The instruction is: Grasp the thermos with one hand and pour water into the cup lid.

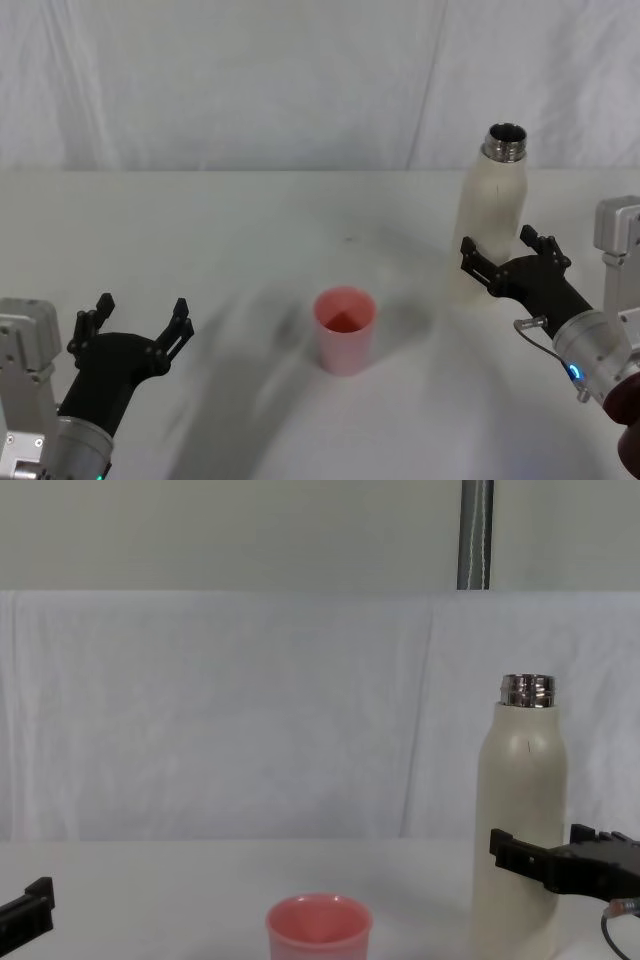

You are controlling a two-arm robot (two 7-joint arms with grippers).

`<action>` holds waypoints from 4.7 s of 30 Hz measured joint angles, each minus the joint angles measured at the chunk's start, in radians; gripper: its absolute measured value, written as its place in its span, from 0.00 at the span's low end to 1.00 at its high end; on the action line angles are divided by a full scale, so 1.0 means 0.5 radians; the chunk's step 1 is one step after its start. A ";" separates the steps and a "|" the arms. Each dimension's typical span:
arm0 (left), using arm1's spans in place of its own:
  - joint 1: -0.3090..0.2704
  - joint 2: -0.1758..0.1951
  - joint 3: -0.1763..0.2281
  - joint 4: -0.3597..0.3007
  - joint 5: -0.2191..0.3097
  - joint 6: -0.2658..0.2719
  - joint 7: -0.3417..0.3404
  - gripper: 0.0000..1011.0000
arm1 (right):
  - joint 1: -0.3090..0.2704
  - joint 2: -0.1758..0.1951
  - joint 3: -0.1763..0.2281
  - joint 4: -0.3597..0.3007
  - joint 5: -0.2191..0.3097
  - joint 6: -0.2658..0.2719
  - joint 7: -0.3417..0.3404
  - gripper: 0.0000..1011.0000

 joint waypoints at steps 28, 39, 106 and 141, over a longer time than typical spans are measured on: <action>0.000 0.000 0.000 0.000 0.000 0.000 0.000 0.99 | 0.119 -0.009 -0.035 0.182 0.013 -0.034 0.023 0.99; 0.000 0.000 0.000 0.000 0.000 0.000 0.000 0.99 | 0.175 -0.020 -0.053 0.252 0.014 -0.045 0.037 0.99; 0.000 0.000 0.000 0.000 0.000 0.000 0.000 0.99 | 0.313 -0.025 -0.075 0.452 0.004 -0.095 0.074 0.95; 0.000 0.000 0.000 0.000 0.000 0.000 0.000 0.99 | 0.291 0.016 -0.076 0.322 -0.028 -0.094 0.061 0.95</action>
